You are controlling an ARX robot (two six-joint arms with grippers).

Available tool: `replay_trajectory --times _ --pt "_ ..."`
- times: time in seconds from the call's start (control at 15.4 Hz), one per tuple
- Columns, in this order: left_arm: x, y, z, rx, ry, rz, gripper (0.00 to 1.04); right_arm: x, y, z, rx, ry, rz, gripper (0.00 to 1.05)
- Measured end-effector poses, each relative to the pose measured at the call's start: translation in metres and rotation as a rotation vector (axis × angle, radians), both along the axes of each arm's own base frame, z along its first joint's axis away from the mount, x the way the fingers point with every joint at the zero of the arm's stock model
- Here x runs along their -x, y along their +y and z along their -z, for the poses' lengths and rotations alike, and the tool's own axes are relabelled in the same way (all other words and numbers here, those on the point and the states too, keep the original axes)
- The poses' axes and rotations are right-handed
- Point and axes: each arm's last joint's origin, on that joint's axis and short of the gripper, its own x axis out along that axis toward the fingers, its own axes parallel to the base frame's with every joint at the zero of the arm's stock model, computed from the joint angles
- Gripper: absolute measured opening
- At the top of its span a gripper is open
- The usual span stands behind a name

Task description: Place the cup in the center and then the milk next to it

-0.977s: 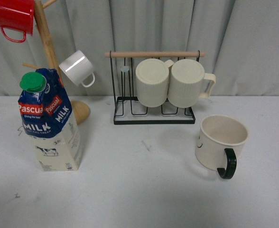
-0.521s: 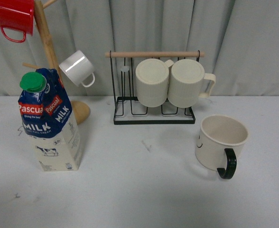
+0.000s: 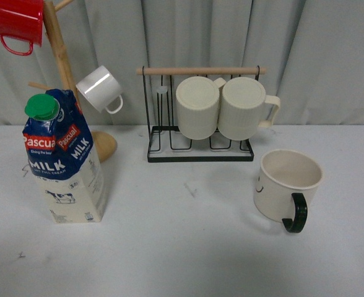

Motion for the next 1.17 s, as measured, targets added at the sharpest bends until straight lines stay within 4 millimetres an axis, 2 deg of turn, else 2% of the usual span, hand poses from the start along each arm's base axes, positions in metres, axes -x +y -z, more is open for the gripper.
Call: replay_trajectory --times 0.07,0.2,0.26,0.33,0.39,0.46,0.59,0.72,0.91,1.17 --pt "0.0 0.0 0.0 0.0 0.0 0.002 0.98 -0.015 -0.001 -0.009 0.002 -0.028 -0.039 0.98" --pt "0.0 0.0 0.0 0.0 0.0 0.002 0.98 -0.075 -0.008 -0.029 0.013 -0.073 0.077 0.98" --pt "0.0 0.0 0.0 0.0 0.0 0.002 0.98 -0.104 -0.009 -0.027 -0.004 -0.032 0.129 0.98" --pt "0.0 0.0 0.0 0.0 0.0 0.002 0.98 -0.135 -0.006 -0.014 -0.029 0.103 0.177 0.98" --pt "0.0 0.0 0.0 0.0 0.0 0.002 0.98 -0.159 0.002 0.006 -0.049 0.245 0.21 0.98" --pt "0.0 0.0 0.0 0.0 0.0 0.002 0.98 -0.174 0.011 0.019 -0.055 0.344 0.223 0.98" --pt "0.0 0.0 0.0 0.0 0.0 0.002 0.98 -0.198 0.033 0.033 -0.046 0.472 0.226 0.98" --pt "0.0 0.0 0.0 0.0 0.0 0.002 0.98 -0.213 0.048 0.045 -0.046 0.577 0.23 0.98" --pt "0.0 0.0 0.0 0.0 0.0 0.002 0.98 -0.236 0.051 0.059 -0.055 0.675 0.288 0.98" --pt "0.0 0.0 0.0 0.0 0.0 0.002 0.98 -0.256 0.058 0.062 -0.073 0.703 0.307 0.98"
